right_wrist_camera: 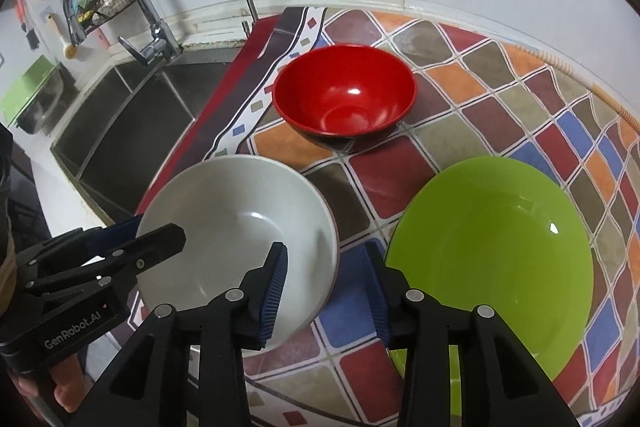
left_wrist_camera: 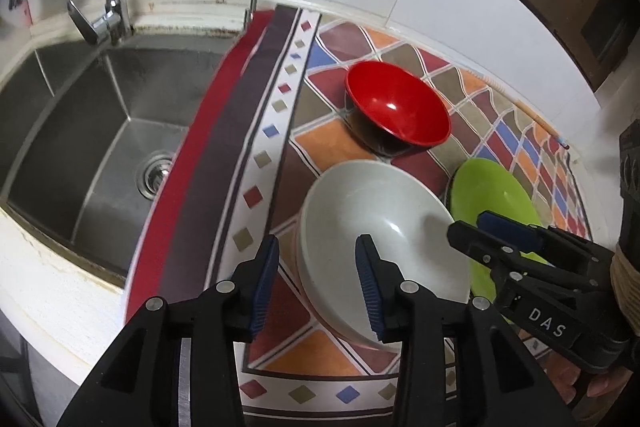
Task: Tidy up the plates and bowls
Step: 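Lower the white bowl into the pink bowl and open both grippers, then move both grippers to the red bowl and close on its rim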
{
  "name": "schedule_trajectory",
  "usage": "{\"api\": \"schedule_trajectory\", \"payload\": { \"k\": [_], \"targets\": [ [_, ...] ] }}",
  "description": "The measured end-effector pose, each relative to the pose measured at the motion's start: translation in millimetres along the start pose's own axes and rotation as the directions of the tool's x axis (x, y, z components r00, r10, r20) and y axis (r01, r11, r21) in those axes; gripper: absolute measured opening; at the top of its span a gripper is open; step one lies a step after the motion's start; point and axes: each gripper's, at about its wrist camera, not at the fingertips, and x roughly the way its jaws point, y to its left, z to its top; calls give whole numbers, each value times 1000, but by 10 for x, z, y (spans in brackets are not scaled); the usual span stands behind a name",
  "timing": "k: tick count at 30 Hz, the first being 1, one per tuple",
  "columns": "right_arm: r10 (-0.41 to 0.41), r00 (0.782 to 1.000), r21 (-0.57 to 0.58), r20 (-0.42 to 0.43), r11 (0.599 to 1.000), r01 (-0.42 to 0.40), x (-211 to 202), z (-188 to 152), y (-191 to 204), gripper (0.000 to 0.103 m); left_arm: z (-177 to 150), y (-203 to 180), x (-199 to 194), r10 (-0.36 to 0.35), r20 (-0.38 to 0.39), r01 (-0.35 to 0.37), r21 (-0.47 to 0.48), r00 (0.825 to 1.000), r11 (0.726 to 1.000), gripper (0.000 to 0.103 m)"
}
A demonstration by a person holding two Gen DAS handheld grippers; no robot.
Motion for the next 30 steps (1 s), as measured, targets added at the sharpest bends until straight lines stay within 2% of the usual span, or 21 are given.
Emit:
{"api": "schedule_trajectory", "payload": {
  "k": [9, 19, 25, 30],
  "targets": [
    [20, 996, 37, 83, 999, -23, -134, 114, -106, 39, 199, -111, -88, -5, 65, 2, 52, 998, 999, 39],
    [-22, 985, 92, 171, 996, 6, -192, 410, -337, 39, 587, -257, -62, -5, 126, -12, 132, 992, 991, 39],
    [-40, 977, 107, 208, 994, 18, -147, 620, -430, 39, 811, -308, 85, -11, 120, -9, 165, 993, 986, 39],
    [-41, 979, 123, 198, 992, 17, 5, 764, -508, 39, 967, -330, 303, -27, 80, 12, 183, 996, 983, 39]
  ]
}}
